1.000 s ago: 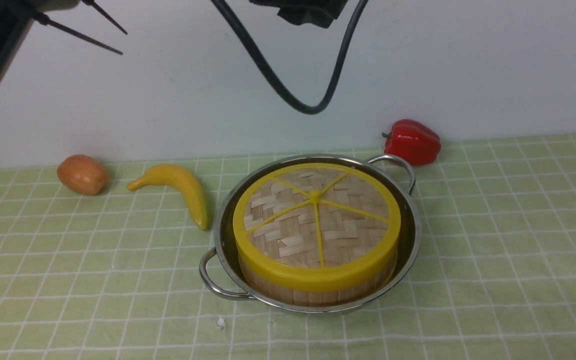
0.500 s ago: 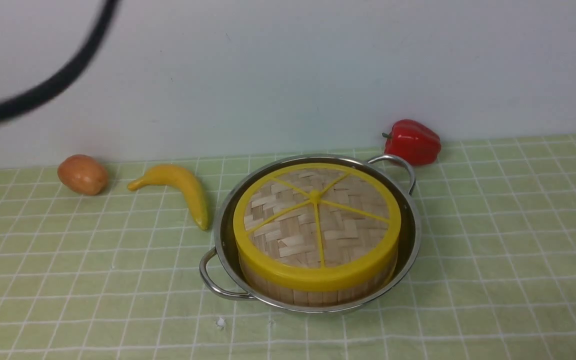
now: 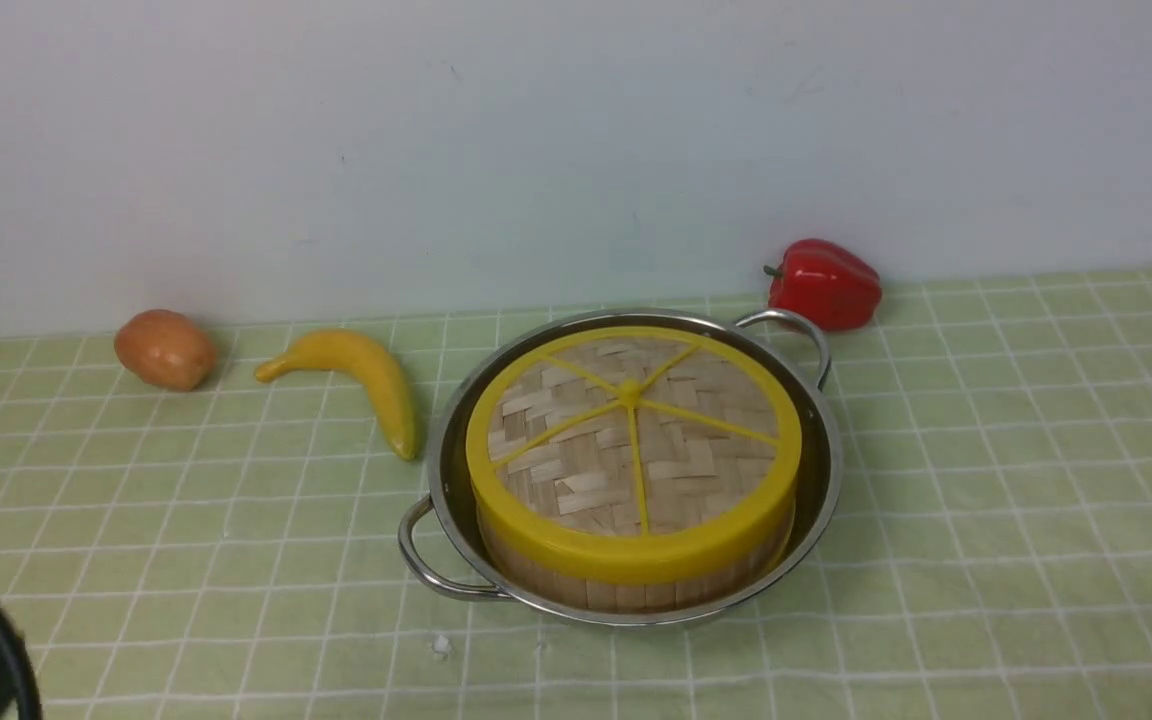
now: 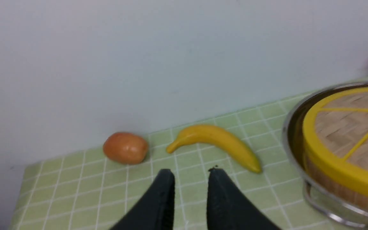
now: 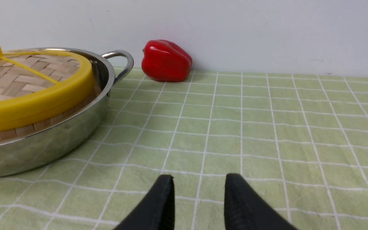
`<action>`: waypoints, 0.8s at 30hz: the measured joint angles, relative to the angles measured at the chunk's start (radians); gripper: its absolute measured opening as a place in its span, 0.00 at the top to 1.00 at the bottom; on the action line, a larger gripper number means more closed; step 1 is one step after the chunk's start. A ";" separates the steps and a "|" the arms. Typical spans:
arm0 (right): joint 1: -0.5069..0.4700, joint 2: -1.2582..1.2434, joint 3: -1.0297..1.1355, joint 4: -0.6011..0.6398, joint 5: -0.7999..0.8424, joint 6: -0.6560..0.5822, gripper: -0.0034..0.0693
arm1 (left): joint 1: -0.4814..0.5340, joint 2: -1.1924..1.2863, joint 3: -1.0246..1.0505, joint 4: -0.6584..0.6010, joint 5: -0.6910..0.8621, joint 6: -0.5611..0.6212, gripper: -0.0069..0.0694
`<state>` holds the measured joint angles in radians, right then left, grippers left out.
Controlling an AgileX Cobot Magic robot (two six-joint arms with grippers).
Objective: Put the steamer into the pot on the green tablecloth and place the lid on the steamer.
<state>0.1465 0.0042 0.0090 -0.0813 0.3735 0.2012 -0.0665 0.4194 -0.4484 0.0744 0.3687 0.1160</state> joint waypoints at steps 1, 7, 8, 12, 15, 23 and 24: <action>0.000 0.000 0.000 0.000 0.000 0.000 0.62 | 0.022 -0.034 0.054 -0.010 -0.012 0.000 0.71; 0.000 0.000 0.000 0.000 0.000 0.000 0.62 | 0.147 -0.295 0.326 -0.060 -0.031 0.000 0.70; 0.000 0.000 0.000 0.000 0.000 0.000 0.62 | 0.154 -0.324 0.351 -0.061 -0.031 0.000 0.69; 0.000 0.000 0.000 0.000 0.000 0.000 0.62 | 0.162 -0.409 0.435 -0.067 -0.029 -0.012 0.68; 0.000 0.000 0.000 0.000 0.000 0.000 0.62 | 0.162 -0.415 0.456 -0.080 -0.028 -0.032 0.67; 0.000 0.000 0.000 0.000 0.000 0.000 0.62 | 0.162 -0.417 0.456 -0.086 -0.028 -0.044 0.64; 0.000 0.000 0.000 0.000 0.000 0.000 0.62 | 0.162 -0.418 0.456 -0.086 -0.028 -0.044 0.64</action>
<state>0.1465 0.0042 0.0090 -0.0813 0.3734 0.2012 0.0955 0.0018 0.0075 -0.0112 0.3407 0.0721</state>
